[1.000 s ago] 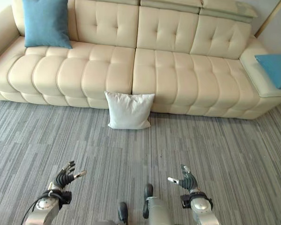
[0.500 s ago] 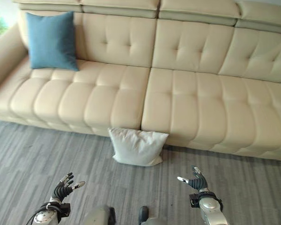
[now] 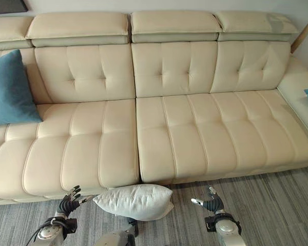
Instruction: Pick up all the scattered cushions and arrange them neatly on the sofa.
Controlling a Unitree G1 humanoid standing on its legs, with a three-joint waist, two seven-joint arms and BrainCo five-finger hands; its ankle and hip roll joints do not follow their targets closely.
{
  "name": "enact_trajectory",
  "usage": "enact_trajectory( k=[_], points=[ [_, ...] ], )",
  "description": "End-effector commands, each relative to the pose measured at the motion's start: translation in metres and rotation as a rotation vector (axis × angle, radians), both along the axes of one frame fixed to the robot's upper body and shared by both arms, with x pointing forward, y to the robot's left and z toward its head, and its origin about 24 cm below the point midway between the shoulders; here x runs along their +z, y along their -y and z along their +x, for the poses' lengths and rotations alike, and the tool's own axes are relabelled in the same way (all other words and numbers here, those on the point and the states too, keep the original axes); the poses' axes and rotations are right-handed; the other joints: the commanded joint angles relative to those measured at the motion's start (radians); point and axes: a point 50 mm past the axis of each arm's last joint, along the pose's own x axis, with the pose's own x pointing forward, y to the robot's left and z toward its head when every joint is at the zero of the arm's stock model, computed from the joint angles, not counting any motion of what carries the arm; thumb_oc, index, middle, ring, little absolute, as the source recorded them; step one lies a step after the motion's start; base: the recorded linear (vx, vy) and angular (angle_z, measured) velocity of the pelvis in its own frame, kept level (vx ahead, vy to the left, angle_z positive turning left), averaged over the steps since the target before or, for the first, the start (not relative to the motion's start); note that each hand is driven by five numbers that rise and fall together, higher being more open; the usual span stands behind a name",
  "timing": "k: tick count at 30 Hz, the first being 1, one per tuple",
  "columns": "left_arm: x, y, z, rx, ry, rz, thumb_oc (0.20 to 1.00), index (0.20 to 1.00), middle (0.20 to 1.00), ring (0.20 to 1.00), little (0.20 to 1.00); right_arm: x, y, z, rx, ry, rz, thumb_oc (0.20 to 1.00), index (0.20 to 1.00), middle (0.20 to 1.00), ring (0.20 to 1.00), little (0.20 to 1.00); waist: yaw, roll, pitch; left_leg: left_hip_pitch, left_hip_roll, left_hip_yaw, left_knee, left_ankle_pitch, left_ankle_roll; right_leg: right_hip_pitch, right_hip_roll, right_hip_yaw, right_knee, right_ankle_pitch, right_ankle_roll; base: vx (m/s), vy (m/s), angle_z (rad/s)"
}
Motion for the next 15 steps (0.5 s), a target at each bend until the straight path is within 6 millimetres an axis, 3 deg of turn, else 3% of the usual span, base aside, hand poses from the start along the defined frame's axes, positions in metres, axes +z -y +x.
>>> enact_trajectory(
  k=[1, 5, 9, 11, 15],
  points=[
    [0.006, -0.01, -0.001, 0.019, 0.036, 0.03, 1.0, 1.0, 1.0, 1.0, 1.0, 0.014, 0.004, 0.011, 0.054, 0.062, -0.049, 1.0, 1.0, 1.0, 1.0, 1.0, 0.017, 0.028, -0.007, 0.076, 0.063, -0.083, 0.111, -0.131, -0.063, -0.137, 0.024, 0.009, 0.125, 0.051, 0.052, 0.04, 0.041, -0.16],
    [0.007, -0.009, 0.006, 0.03, 0.052, 0.028, 1.0, 1.0, 1.0, 1.0, 1.0, 0.013, -0.002, 0.014, 0.063, 0.067, -0.035, 1.0, 1.0, 1.0, 1.0, 1.0, -0.006, 0.043, -0.001, 0.115, 0.068, -0.105, 0.074, -0.131, -0.063, -0.231, 0.029, 0.03, 0.134, 0.084, 0.054, 0.01, -0.048, -0.09],
    [0.008, -0.01, 0.008, 0.025, 0.053, 0.035, 1.0, 1.0, 1.0, 1.0, 1.0, 0.012, 0.0, 0.013, 0.059, 0.057, -0.037, 1.0, 1.0, 1.0, 1.0, 1.0, -0.014, 0.038, 0.006, 0.115, 0.061, -0.122, 0.081, -0.126, -0.067, -0.216, 0.033, 0.035, 0.072, 0.088, 0.041, -0.02, -0.124, 0.25],
    [0.006, -0.005, 0.008, 0.011, 0.047, 0.027, 1.0, 1.0, 1.0, 1.0, 1.0, 0.012, 0.006, 0.011, 0.041, 0.055, -0.048, 1.0, 1.0, 1.0, 1.0, 1.0, -0.012, 0.032, 0.007, 0.066, 0.065, -0.139, 0.106, -0.095, -0.098, -0.18, 0.045, 0.033, -0.011, 0.086, 0.014, -0.09, -0.221, 0.58],
    [0.007, -0.002, 0.012, -0.006, 0.054, 0.019, 1.0, 1.0, 1.0, 1.0, 1.0, 0.015, 0.014, 0.012, 0.022, 0.053, -0.067, 1.0, 1.0, 1.0, 1.0, 1.0, -0.012, 0.03, 0.021, 0.017, 0.064, -0.174, 0.154, -0.086, -0.12, -0.176, 0.044, 0.013, -0.022, 0.096, 0.0, -0.14, -0.097, 0.55]
  ],
)
